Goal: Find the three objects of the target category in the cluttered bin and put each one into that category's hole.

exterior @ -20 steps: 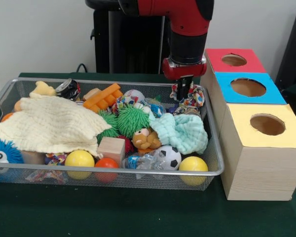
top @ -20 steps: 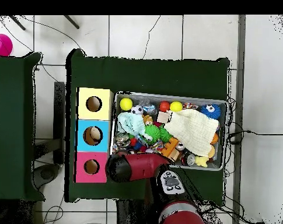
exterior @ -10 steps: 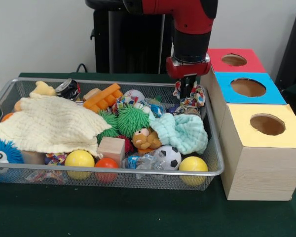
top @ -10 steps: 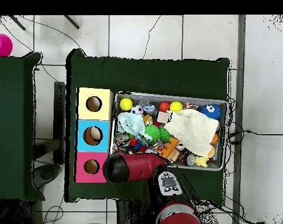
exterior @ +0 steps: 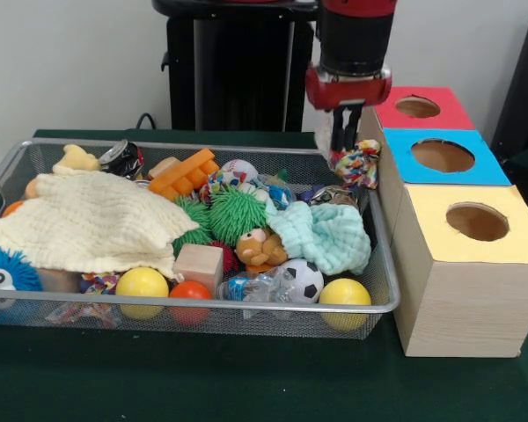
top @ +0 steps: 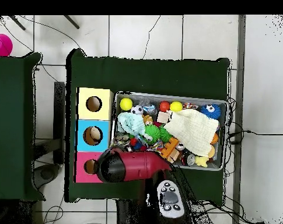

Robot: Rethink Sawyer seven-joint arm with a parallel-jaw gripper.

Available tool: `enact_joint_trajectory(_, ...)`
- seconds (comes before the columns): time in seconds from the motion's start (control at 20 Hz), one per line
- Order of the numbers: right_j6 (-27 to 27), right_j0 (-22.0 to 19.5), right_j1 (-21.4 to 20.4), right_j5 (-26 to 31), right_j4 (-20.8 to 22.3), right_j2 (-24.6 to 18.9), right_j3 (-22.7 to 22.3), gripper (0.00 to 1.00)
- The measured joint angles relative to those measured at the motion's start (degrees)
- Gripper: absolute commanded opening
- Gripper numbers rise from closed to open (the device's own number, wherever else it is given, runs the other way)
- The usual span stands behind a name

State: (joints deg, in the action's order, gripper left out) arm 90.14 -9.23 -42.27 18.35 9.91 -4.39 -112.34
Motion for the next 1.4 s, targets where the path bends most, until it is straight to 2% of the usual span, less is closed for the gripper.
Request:
enact_joint_trajectory(0.15, 0.0, 1.0, -4.9, 6.0, -1.9, 0.0, 0.0, 0.00)
enact_joint_trajectory(0.4, 0.0, 1.9, -9.9, 13.2, -4.2, 0.0, 0.2, 0.00)
enact_joint_trajectory(0.7, 0.0, 3.5, -14.6, 20.9, -6.1, 0.0, 2.8, 0.00)
enact_joint_trajectory(1.05, 0.0, 5.4, -16.2, 24.0, -7.6, 0.0, 7.5, 0.00)
enact_joint_trajectory(1.4, 0.0, 7.7, -13.7, 24.0, -10.0, 0.0, 13.4, 0.00)
